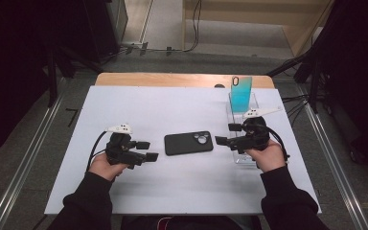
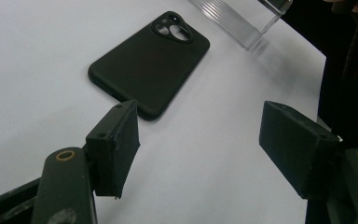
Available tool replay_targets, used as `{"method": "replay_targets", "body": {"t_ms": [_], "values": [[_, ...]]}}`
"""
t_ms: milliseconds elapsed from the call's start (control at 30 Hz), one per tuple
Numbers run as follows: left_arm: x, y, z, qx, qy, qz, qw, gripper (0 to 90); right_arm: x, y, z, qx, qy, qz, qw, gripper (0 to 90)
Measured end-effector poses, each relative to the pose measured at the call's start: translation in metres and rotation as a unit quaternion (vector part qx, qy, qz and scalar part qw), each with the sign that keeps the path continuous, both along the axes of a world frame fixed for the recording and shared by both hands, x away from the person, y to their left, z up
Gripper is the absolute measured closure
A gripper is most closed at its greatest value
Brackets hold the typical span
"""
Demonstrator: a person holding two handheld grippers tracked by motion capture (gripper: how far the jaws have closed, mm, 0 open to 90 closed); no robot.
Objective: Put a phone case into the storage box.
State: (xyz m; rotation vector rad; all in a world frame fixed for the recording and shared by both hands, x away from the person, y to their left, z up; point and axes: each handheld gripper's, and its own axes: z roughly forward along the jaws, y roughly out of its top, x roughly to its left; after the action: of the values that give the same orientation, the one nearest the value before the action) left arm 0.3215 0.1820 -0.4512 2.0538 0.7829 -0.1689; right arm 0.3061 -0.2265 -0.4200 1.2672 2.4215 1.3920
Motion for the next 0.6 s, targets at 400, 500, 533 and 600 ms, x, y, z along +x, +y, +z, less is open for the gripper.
{"method": "replay_targets", "body": {"t_ms": [400, 500, 533, 600], "values": [[-0.001, 0.001, 0.001, 0.000, -0.002, -0.002, 1.0000, 29.0, -0.017, 0.011, -0.013, 0.004, 0.008, 0.035, 0.9994, 12.9], [-0.002, 0.001, 0.001, 0.002, -0.003, -0.006, 1.0000, 28.8, -0.021, 0.014, -0.016, 0.005, 0.012, 0.045, 0.9989, 12.9], [-0.002, 0.001, 0.001, 0.003, -0.005, -0.005, 1.0000, 28.8, -0.022, 0.015, -0.017, 0.005, 0.012, 0.048, 0.9988, 12.9], [-0.002, 0.001, 0.001, 0.003, -0.004, -0.005, 1.0000, 28.8, -0.025, 0.018, -0.019, 0.004, 0.014, 0.054, 0.9984, 13.0]]}}
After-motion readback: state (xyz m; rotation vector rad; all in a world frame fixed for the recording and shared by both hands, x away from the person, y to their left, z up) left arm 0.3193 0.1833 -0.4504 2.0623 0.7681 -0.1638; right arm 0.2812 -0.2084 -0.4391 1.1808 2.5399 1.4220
